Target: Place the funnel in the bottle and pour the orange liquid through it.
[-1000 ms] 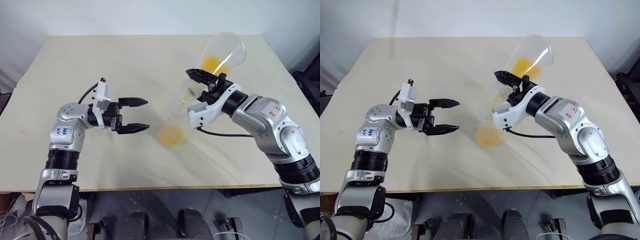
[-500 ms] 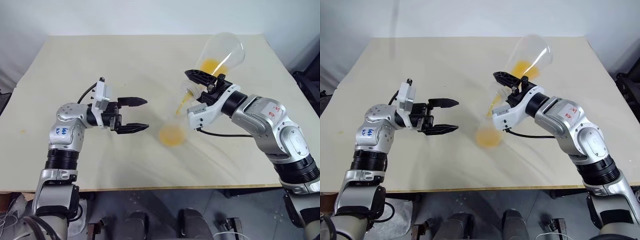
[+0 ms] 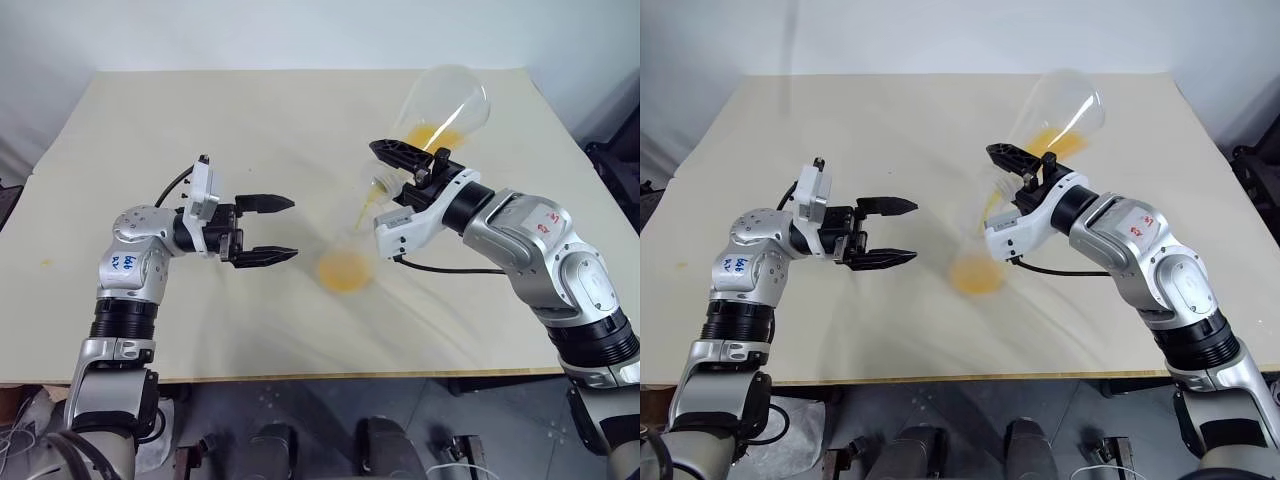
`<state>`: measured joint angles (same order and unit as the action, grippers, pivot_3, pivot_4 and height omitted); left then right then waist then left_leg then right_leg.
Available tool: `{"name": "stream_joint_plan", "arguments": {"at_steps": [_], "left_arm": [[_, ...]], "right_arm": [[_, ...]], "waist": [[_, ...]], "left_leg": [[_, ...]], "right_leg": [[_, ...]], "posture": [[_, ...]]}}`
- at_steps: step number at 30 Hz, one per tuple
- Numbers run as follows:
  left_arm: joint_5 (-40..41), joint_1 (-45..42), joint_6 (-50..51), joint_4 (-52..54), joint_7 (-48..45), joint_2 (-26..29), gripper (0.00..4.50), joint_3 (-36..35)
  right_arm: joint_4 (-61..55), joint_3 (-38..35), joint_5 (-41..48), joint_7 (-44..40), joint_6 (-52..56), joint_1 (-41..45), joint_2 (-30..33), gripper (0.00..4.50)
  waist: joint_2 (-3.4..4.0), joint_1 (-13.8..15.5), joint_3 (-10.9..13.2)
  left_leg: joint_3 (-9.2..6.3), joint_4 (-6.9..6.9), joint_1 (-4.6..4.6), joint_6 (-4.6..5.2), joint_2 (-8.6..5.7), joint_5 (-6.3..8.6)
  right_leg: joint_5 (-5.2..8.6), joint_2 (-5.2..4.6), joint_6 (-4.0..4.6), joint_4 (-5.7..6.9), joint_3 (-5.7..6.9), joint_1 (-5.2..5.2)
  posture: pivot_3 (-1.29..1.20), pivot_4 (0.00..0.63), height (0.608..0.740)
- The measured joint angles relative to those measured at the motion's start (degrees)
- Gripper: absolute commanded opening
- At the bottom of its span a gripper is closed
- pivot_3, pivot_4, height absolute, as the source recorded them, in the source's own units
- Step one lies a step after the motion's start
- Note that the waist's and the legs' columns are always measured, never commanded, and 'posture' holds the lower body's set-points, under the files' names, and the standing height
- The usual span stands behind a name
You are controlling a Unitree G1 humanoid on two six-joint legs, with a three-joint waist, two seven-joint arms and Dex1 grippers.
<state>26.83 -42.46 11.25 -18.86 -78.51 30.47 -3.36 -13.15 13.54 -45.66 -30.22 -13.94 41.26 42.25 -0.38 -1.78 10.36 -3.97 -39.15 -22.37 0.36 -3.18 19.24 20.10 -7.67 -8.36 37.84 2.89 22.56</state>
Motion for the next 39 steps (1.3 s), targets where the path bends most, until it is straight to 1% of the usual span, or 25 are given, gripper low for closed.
{"name": "stream_joint_plan", "arguments": {"at_steps": [39], "left_arm": [[0.0, -0.01, 0.07, 0.01, 0.04, -0.13, 4.5, 0.0]], "right_arm": [[0.0, 0.0, -0.49, 0.0, -2.39, 0.47, 0.01, 2.46]], "waist": [[0.0, -0.01, 0.0]], "left_leg": [[0.0, 0.0, 0.0, 0.0, 0.0, 0.0]], "right_leg": [[0.0, 0.0, 0.0, 0.01, 0.0, 0.0]], "posture": [[0.0, 0.15, 0.74]]}}
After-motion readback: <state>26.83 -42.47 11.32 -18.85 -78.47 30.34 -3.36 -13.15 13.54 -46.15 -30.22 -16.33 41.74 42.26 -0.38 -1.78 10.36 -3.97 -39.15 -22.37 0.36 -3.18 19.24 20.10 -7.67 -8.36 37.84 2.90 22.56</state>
